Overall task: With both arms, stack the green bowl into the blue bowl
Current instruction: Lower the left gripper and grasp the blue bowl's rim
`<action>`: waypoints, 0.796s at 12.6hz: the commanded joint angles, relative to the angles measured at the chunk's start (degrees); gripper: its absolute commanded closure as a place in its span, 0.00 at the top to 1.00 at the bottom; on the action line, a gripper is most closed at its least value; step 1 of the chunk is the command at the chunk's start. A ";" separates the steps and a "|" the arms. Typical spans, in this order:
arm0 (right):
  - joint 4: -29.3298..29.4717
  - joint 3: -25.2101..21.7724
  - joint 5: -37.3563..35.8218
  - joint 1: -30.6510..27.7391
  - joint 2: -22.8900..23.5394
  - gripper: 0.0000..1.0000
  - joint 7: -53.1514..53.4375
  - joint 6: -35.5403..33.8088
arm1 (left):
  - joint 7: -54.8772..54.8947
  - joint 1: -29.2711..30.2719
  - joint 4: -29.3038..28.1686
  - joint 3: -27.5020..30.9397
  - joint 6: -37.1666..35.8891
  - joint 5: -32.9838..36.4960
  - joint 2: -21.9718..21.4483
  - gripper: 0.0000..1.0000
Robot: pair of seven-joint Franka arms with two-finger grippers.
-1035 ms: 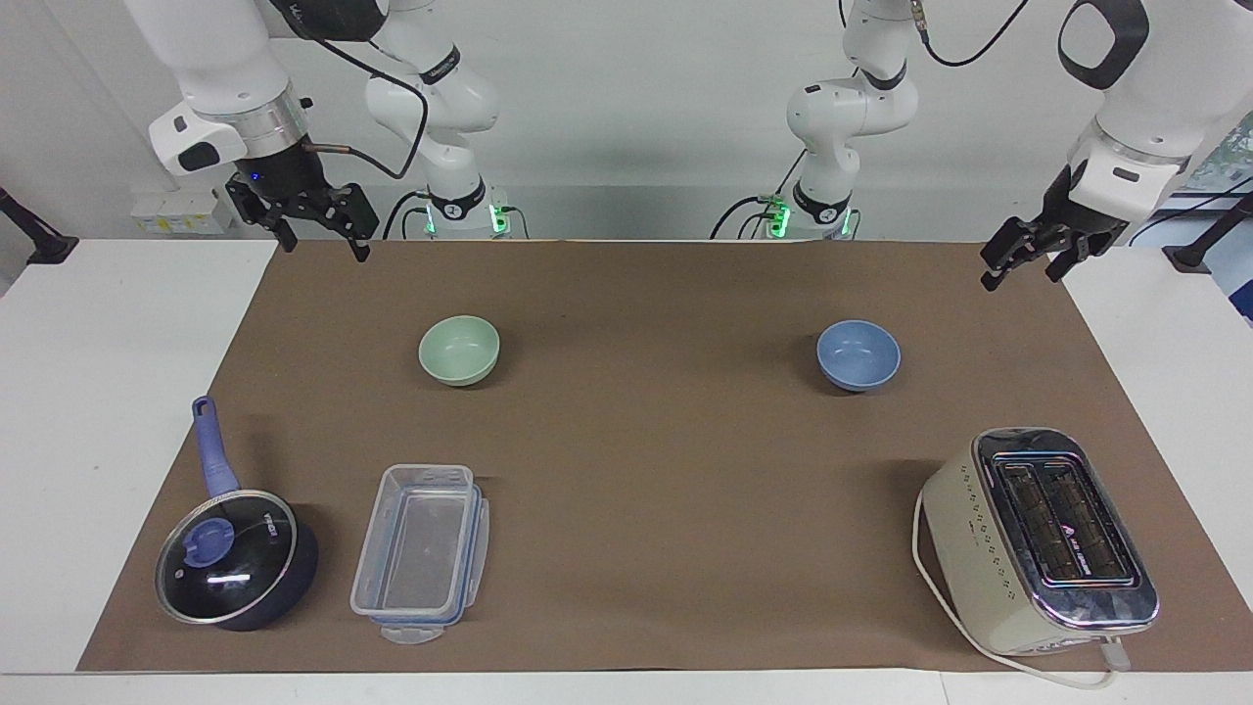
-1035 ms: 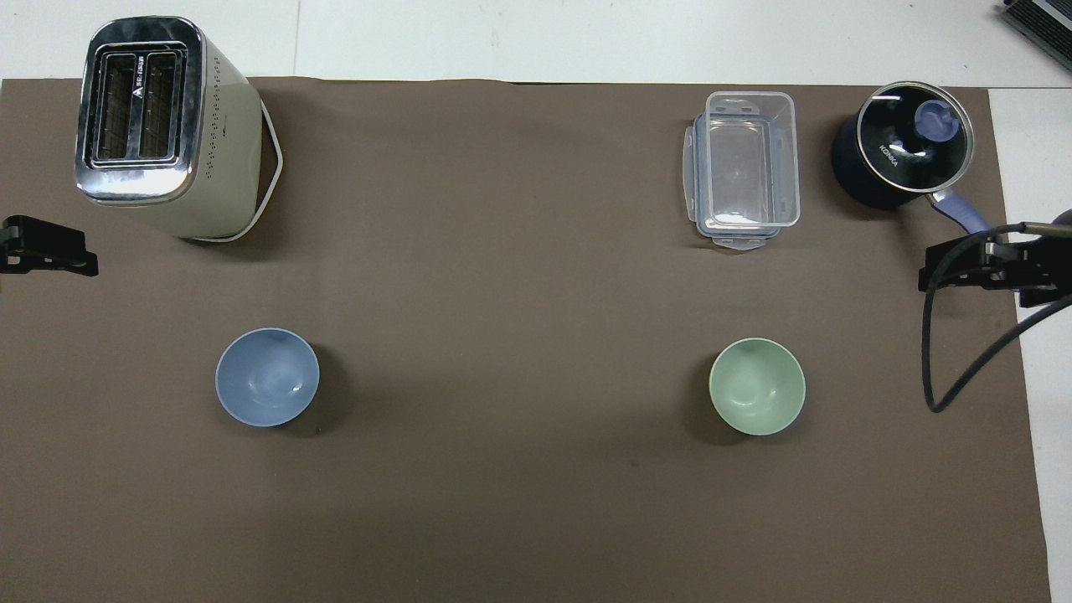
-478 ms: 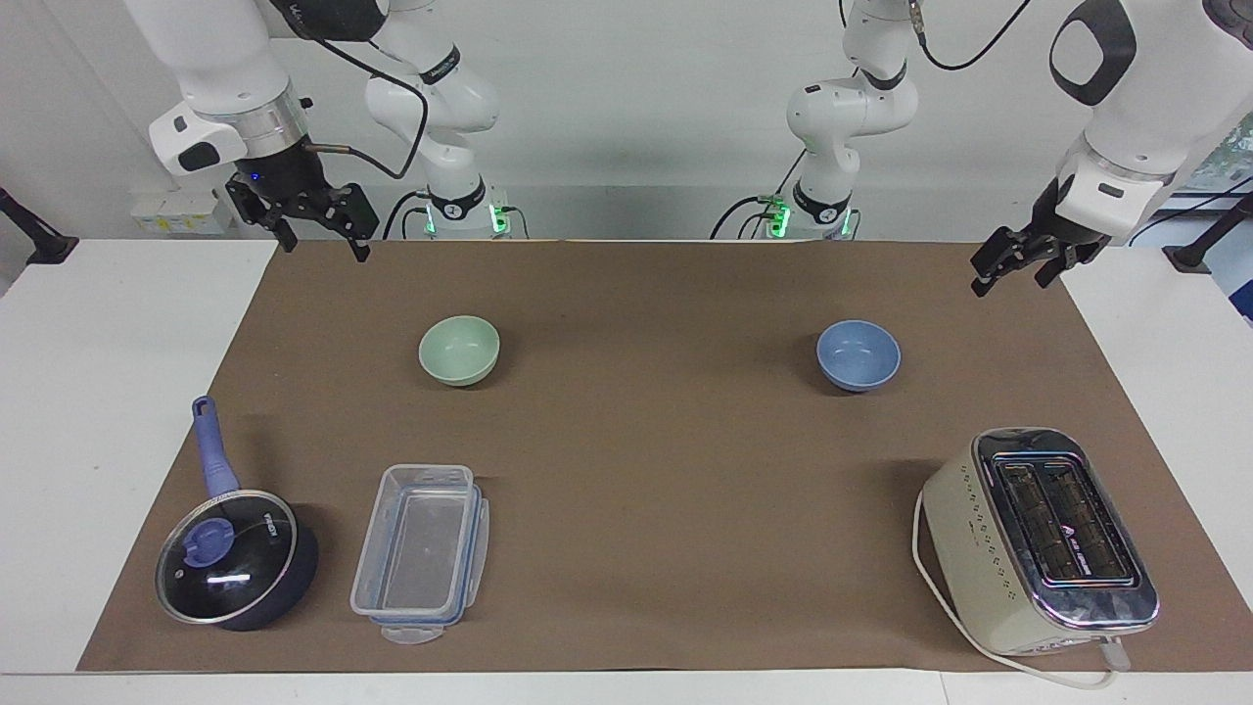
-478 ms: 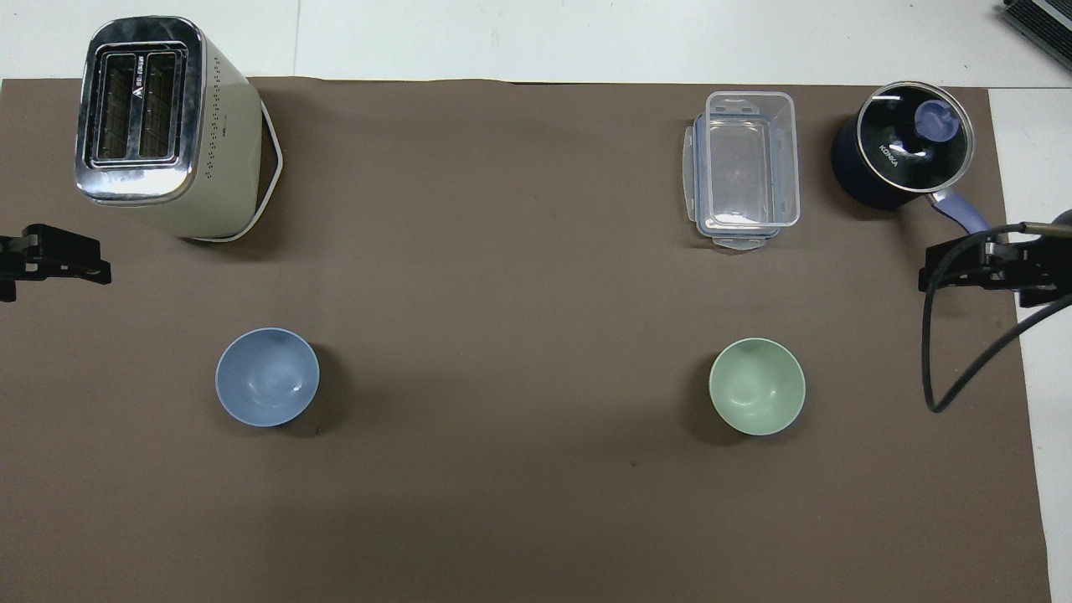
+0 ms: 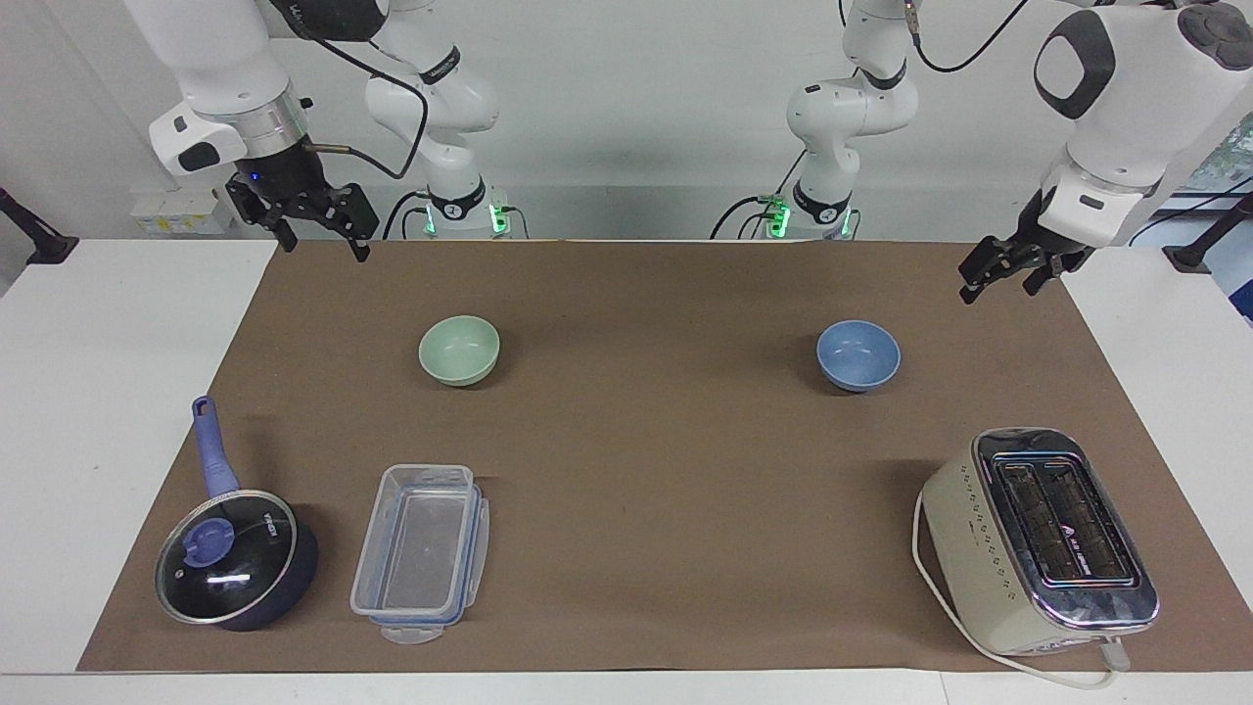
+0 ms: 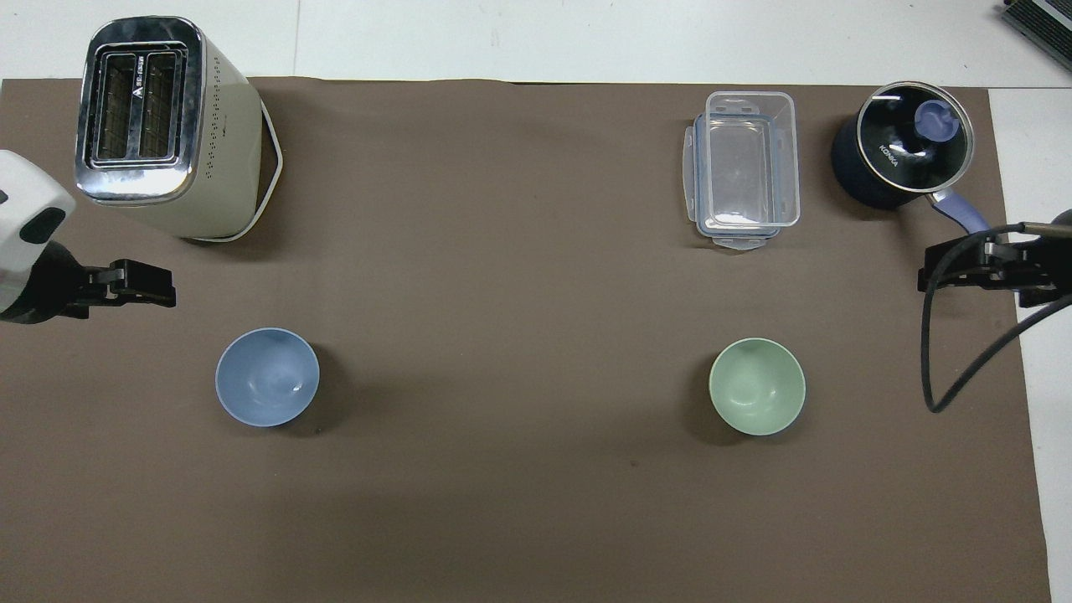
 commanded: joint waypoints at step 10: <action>-1.99 0.33 0.04 -0.31 -1.63 1.00 0.25 0.81 | 0.36 -2.18 -20.18 0.60 15.35 1.26 -5.76 1.00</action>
